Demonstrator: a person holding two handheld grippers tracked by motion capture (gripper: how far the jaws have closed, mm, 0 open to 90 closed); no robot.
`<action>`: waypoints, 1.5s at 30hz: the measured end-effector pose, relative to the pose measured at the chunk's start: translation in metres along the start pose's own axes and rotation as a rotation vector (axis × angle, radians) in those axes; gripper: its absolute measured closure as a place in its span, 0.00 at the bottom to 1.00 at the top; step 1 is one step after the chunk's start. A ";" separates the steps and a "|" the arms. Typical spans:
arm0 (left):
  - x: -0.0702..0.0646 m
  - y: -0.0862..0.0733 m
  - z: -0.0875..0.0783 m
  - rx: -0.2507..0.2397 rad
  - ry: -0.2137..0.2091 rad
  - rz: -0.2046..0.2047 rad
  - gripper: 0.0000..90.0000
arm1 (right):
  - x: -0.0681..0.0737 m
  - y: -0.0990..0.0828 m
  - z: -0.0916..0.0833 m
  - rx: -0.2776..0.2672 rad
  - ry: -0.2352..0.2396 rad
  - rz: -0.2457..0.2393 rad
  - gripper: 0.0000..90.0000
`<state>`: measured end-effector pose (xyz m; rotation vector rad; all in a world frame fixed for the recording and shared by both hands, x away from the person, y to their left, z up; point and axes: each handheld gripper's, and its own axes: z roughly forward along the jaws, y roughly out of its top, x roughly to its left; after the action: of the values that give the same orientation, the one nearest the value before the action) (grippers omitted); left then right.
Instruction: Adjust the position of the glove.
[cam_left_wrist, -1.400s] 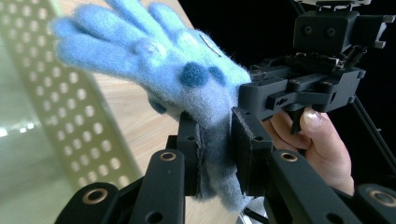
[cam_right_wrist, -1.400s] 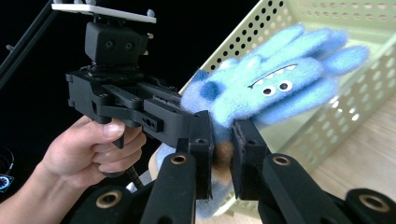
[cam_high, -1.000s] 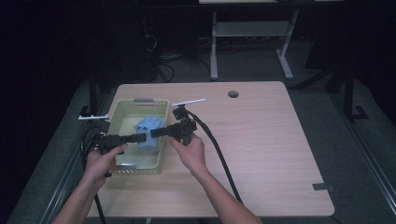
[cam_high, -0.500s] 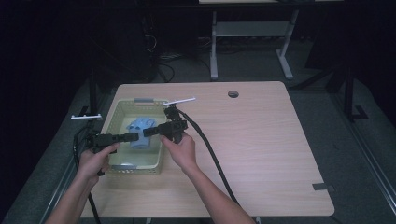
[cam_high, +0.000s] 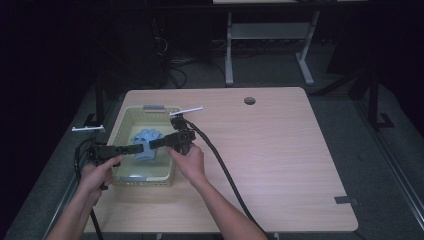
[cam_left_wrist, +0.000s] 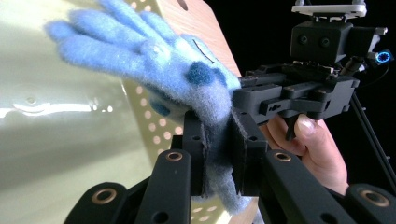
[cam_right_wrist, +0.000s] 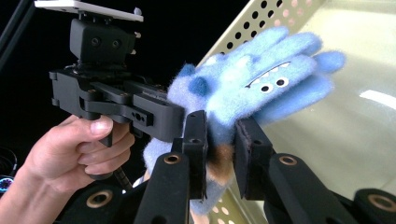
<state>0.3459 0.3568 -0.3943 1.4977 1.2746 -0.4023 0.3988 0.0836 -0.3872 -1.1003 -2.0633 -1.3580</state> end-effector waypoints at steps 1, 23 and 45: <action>0.000 0.000 0.000 0.003 0.003 0.000 0.86 | -0.002 0.000 0.002 0.002 -0.002 0.006 0.84; 0.012 -0.002 0.004 0.025 0.070 -0.007 0.87 | -0.012 0.000 0.004 0.032 -0.066 0.006 0.80; 0.016 0.012 0.034 0.209 0.457 -0.026 0.86 | -0.017 -0.005 -0.012 0.020 -0.078 -0.003 0.79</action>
<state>0.3738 0.3376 -0.4133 1.8195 1.6477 -0.2189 0.4041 0.0655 -0.3968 -1.1588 -2.1299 -1.3124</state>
